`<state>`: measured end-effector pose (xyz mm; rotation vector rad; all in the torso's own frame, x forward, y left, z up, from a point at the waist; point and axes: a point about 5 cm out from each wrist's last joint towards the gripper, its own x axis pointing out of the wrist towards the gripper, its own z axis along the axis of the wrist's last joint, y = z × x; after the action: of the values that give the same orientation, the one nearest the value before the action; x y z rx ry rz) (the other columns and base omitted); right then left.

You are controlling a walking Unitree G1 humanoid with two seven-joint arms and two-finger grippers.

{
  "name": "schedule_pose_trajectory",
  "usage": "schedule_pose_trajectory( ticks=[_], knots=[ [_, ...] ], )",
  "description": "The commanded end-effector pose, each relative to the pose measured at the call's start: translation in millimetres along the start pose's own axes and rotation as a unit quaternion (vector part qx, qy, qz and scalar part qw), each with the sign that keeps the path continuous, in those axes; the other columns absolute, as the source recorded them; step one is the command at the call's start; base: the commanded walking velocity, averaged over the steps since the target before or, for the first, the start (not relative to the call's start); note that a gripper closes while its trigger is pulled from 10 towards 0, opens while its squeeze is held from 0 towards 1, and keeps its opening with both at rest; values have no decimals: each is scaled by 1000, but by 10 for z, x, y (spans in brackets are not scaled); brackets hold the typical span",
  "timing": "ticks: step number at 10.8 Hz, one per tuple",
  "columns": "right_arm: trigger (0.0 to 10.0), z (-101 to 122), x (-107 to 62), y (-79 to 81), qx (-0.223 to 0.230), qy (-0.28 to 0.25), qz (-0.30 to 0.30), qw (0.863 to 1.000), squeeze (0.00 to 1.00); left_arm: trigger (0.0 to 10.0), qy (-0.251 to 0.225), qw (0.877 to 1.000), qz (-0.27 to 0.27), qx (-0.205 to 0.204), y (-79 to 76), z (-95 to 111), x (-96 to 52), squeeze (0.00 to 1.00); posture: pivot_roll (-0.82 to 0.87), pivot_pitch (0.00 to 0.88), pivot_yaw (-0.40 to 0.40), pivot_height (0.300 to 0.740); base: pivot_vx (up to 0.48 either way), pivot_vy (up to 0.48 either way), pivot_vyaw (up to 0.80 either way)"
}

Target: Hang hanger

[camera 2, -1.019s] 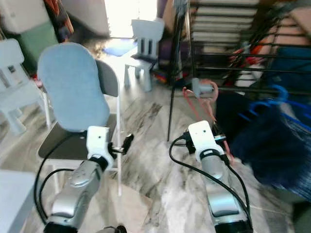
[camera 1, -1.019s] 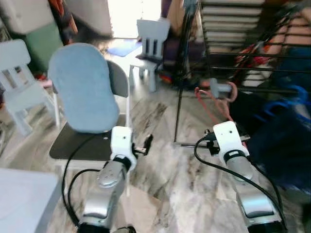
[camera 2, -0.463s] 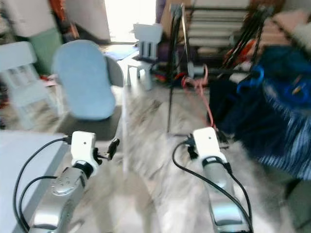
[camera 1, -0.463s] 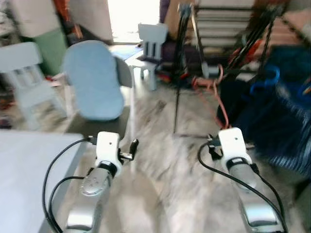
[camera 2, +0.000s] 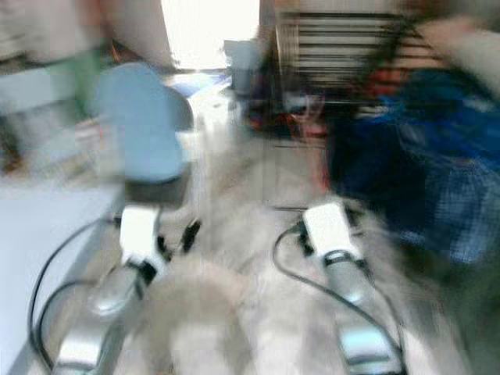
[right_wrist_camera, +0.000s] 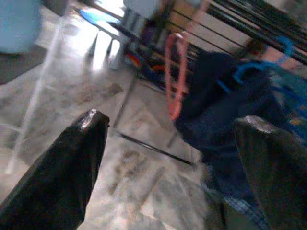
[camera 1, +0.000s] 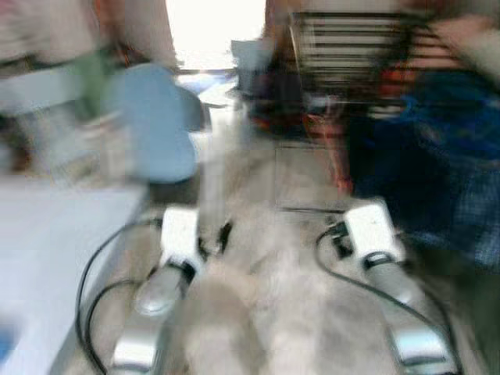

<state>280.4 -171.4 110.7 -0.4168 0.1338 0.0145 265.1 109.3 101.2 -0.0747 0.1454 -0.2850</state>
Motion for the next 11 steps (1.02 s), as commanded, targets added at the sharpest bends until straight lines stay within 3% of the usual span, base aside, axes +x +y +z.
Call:
schedule_pose_trajectory(
  ticks=[1,4,7,11],
  knots=[
    [10000,35,-4,21,0,-6,6,1000,0,10000,-3,1000,-7,2,-20,29,11,0,-122,0,15,740,0,0,800],
    [10000,43,-8,41,2,-7,13,1000,0,10000,-4,1000,-16,-1,-58,35,27,0,-127,0,12,740,0,0,800],
    [10000,59,3,50,3,-8,17,1000,0,10000,-5,1000,-19,-2,-76,36,32,0,-127,0,10,740,0,-280,800],
    [10000,55,6,74,6,-6,20,1000,0,10000,-5,1000,-25,-3,-91,38,38,0,-129,0,13,740,0,-302,0]
  ],
)
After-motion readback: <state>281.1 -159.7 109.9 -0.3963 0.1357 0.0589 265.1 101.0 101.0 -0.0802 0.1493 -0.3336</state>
